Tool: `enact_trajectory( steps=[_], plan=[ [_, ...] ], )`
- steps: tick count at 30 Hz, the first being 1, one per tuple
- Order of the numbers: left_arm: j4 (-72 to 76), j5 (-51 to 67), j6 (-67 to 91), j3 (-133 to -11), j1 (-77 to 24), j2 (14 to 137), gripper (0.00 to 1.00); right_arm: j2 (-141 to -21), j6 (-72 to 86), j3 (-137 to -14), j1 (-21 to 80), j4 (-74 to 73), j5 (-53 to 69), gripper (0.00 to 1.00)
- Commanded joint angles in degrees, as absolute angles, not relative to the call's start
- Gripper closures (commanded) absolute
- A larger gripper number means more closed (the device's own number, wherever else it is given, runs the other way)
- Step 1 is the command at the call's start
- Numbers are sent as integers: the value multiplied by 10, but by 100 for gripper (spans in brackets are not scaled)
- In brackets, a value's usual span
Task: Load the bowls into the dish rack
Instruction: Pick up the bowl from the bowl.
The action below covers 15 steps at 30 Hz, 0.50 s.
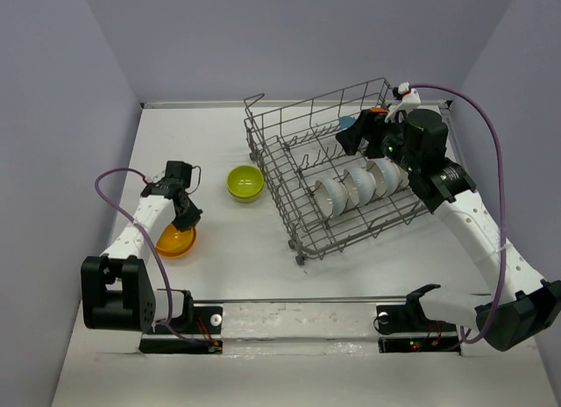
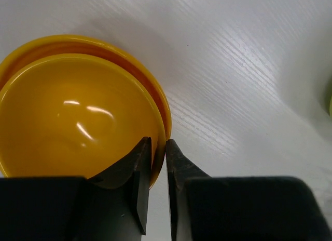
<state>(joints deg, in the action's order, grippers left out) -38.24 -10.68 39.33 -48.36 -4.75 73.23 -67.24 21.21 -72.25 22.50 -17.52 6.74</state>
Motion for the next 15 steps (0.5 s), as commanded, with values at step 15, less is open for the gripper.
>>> enact_trajectory(
  steps=[15],
  plan=[
    [-419, -114, 377, -562, -41, 709, 100, -682, 210, -722, 226, -139, 89, 8]
  ],
)
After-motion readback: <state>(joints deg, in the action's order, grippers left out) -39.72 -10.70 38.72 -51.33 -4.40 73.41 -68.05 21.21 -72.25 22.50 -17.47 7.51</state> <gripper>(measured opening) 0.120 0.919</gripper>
